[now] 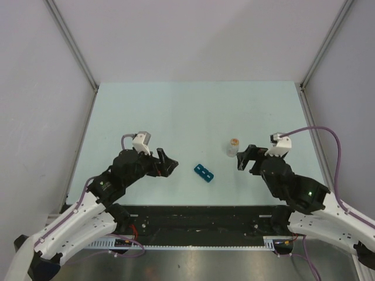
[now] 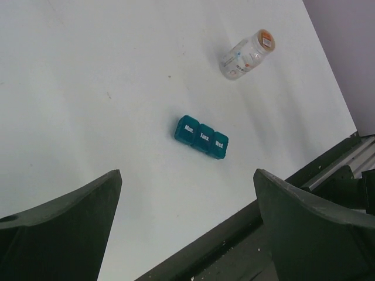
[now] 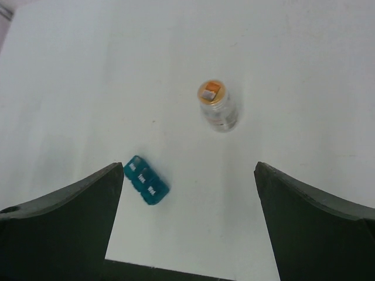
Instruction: Sort the pills into containers
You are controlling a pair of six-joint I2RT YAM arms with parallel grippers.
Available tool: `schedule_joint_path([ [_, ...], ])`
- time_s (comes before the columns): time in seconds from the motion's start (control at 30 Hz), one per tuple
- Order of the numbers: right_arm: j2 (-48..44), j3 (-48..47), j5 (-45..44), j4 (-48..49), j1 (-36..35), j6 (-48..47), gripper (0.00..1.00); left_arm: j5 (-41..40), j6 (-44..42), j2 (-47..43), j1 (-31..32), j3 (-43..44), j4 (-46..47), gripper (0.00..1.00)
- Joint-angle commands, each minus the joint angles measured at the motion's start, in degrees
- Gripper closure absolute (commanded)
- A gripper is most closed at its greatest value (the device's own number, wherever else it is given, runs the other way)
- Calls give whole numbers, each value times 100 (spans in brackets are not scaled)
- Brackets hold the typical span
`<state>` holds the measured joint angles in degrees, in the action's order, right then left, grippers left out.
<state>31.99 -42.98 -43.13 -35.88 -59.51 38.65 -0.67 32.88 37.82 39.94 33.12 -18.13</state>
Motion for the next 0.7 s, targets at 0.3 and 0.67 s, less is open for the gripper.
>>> schedule_joint_path([
  [0.3,695,-422,763,-104,1494,-1017,0,-592,60,-820,-48,-87,-455,0],
  [0.67,-25,114,833,28,1600,-1088,0,-777,174,-1145,-48,-184,-463,0],
])
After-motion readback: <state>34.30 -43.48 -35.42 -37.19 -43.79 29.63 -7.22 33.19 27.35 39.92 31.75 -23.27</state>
